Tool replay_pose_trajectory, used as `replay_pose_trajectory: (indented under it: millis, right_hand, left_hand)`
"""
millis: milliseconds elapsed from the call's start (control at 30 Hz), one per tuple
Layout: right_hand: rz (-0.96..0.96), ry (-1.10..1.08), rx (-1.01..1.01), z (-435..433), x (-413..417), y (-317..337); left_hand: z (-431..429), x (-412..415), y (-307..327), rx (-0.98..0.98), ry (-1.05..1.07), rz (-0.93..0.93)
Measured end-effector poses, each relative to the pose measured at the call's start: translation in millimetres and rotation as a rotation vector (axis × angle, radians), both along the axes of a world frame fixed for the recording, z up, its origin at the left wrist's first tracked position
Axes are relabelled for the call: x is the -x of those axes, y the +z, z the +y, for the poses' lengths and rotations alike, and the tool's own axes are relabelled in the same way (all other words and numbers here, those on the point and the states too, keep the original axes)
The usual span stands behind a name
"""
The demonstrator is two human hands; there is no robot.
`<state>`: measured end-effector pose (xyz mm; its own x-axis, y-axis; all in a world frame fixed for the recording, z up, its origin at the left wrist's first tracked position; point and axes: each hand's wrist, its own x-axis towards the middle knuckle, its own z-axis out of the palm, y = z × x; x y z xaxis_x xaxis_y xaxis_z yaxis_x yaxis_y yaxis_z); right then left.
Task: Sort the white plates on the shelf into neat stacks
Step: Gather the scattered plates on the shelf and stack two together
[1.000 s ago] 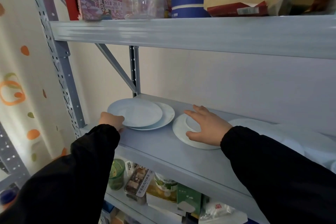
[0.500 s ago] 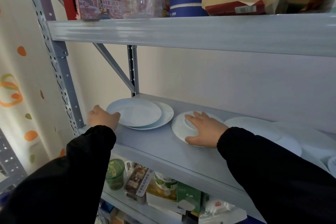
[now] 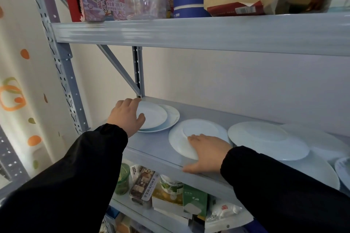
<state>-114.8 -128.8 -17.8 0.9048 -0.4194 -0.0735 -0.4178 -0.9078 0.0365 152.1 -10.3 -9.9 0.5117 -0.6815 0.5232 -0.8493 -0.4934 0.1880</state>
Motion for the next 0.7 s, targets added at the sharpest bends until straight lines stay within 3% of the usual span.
replay_pose_trajectory:
  millis: [333, 567, 700]
  right_hand:
    - [-0.155, 0.213, 0.225, 28.6, 14.5, -20.7]
    - [-0.157, 0.288, 0.373, 29.7, 24.8, -21.4]
    - [-0.309, 0.355, 0.448, 16.9, 31.2, -15.4]
  left_hand:
    - [9.3, 3.2, -1.8, -0.031, 0.024, 0.079]
    - [23.9, 0.0, -3.1, -0.036, 0.074, 0.133]
    - [33.5, -5.9, -5.4, -0.049, 0.107, 0.158]
